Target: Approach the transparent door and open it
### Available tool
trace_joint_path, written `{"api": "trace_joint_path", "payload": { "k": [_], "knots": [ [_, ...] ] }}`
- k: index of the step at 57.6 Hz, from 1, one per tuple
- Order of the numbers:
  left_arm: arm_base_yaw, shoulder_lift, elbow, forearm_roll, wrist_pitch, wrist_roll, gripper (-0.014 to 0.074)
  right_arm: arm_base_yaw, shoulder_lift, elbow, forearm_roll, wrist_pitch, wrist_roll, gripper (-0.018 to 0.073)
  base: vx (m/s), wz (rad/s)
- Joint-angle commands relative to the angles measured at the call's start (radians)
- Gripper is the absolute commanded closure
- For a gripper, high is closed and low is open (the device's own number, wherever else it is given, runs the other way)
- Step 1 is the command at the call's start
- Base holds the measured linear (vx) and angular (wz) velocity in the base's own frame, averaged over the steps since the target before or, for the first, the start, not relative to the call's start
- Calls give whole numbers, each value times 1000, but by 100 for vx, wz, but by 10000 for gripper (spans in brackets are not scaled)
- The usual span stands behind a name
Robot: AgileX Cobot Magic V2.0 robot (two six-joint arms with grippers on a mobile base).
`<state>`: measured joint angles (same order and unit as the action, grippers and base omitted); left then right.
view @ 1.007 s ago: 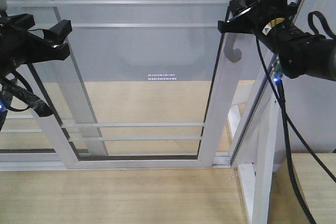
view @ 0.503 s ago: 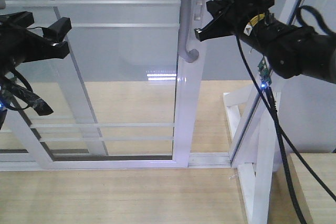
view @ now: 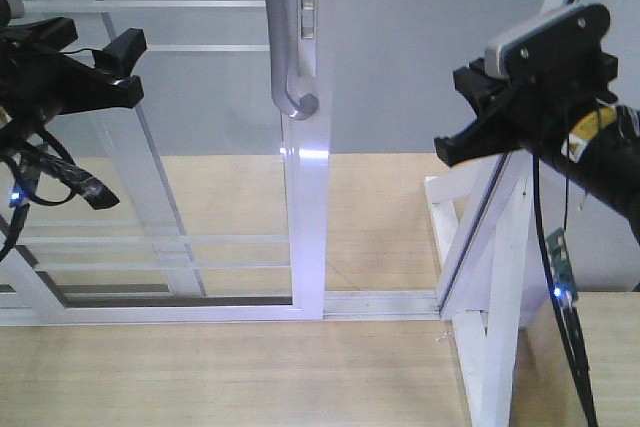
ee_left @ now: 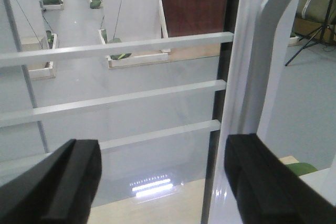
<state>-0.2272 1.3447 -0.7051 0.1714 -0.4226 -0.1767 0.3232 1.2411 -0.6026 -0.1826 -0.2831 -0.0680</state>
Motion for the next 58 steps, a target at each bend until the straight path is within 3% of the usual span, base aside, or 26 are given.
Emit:
{"api": "trace_joint_path", "payload": {
  "k": [1,15,27,45,58],
  "knots": [
    [-1,27,-56,-6,-109,-8,9,-5,-64,45,13,-116,-6,567,0,0],
    [-4,197,-223,0,-105,-11,9,-5,-87,147,58,-185,-8,567,0,0],
    [-4,298,-334,11,-93,-66,9,-5,-87,147,60,-222,-40,567,0,0],
    [-4,374,-405,255,-89,-269,11,-5,-87,147,60,-254,-55,567,0,0],
    [-4,437,-475,254,-89,-279,11,-5,-87,147,60,-254,-71,567,0,0]
  ]
}}
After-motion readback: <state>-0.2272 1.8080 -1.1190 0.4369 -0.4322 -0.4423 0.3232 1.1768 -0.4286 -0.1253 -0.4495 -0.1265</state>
